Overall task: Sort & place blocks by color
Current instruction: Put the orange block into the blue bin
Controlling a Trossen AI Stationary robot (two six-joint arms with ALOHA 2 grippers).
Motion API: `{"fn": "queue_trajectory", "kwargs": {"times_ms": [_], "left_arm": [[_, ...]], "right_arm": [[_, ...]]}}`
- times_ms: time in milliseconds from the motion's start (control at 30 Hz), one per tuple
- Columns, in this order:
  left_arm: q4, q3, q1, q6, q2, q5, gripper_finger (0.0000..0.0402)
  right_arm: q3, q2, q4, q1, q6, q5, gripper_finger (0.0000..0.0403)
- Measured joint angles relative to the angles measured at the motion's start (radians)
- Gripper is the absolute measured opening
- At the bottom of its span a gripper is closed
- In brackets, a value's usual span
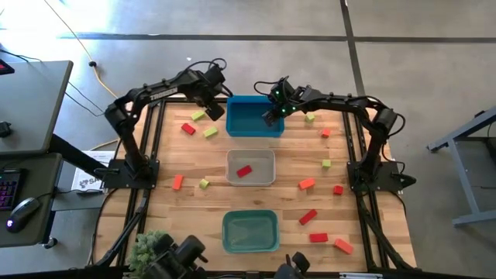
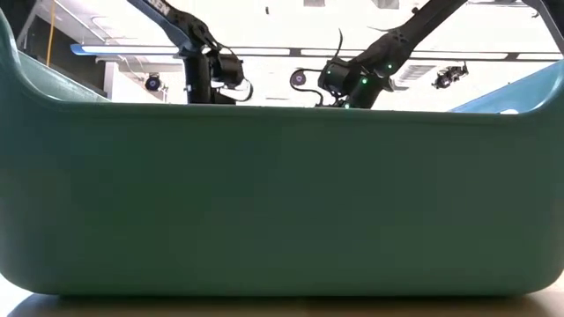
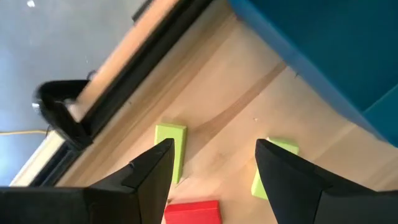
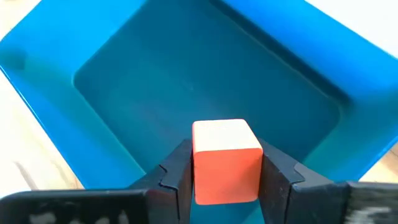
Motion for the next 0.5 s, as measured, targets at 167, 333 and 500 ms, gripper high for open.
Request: {"fn": "queue_trajectory", "kwargs": {"times_ms": [167, 333, 500], "left_arm": [[-0.033, 0.0, -0.004, 0.02, 0.069, 0.014, 0.0213], [-0.109, 0.0, -0.024, 0.045, 0.104, 0.049, 0.0213], [-0.118, 0.0, -0.06, 0.05, 0.112, 0.069, 0.0213]], "right_arm": [[0.0, -0.001, -0.009, 0.0, 0.007, 0.001, 0.0109], [0.0, -0.001, -0.012, 0.0, 0.007, 0.001, 0.0109], [0.0, -0.001, -0.012, -0.001, 0.0, 0.001, 0.0109]]}}
